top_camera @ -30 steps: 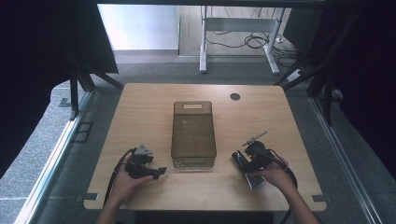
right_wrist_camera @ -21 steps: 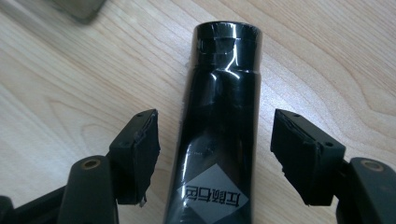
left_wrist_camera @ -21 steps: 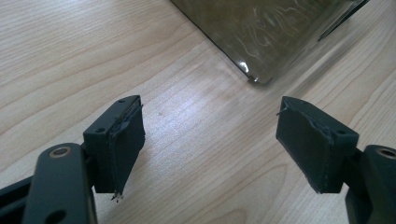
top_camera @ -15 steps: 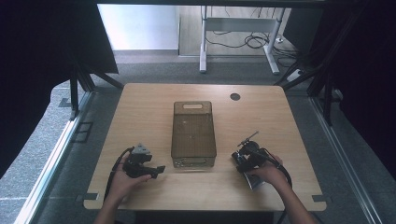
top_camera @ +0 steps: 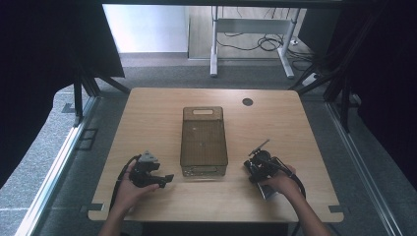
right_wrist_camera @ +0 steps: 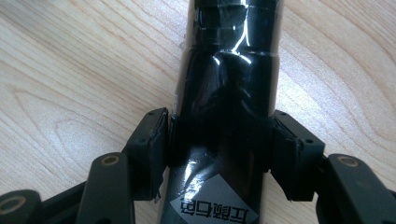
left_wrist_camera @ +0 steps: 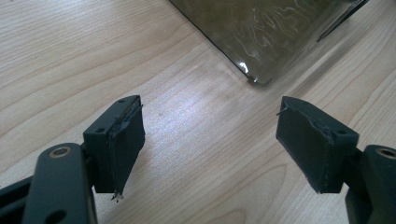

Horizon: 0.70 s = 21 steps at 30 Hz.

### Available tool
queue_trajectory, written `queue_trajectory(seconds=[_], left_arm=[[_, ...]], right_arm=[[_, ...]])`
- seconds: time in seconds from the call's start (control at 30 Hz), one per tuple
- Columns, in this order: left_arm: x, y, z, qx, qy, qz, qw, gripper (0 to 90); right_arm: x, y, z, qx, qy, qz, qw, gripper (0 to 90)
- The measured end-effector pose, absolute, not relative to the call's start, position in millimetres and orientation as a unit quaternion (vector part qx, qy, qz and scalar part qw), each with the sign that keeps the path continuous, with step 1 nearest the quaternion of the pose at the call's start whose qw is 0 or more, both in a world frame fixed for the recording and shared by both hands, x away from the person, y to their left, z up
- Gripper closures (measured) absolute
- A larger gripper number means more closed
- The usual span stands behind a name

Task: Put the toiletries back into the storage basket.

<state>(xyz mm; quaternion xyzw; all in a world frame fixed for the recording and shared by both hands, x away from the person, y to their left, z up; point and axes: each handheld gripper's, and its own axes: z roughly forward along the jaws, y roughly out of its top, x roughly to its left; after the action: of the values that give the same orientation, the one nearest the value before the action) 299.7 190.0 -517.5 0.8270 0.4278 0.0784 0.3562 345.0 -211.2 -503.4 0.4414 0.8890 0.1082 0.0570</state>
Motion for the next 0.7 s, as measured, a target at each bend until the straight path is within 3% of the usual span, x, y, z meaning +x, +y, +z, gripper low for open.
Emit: queue_trajectory(seconds=[0.7], left_arm=[[300.2,191.5,-517.1,0.826,0.429,0.08,0.356,23.9]], right_arm=[[352.2,-211.8,-500.8,0.443,0.891,0.096,0.032,46.2]])
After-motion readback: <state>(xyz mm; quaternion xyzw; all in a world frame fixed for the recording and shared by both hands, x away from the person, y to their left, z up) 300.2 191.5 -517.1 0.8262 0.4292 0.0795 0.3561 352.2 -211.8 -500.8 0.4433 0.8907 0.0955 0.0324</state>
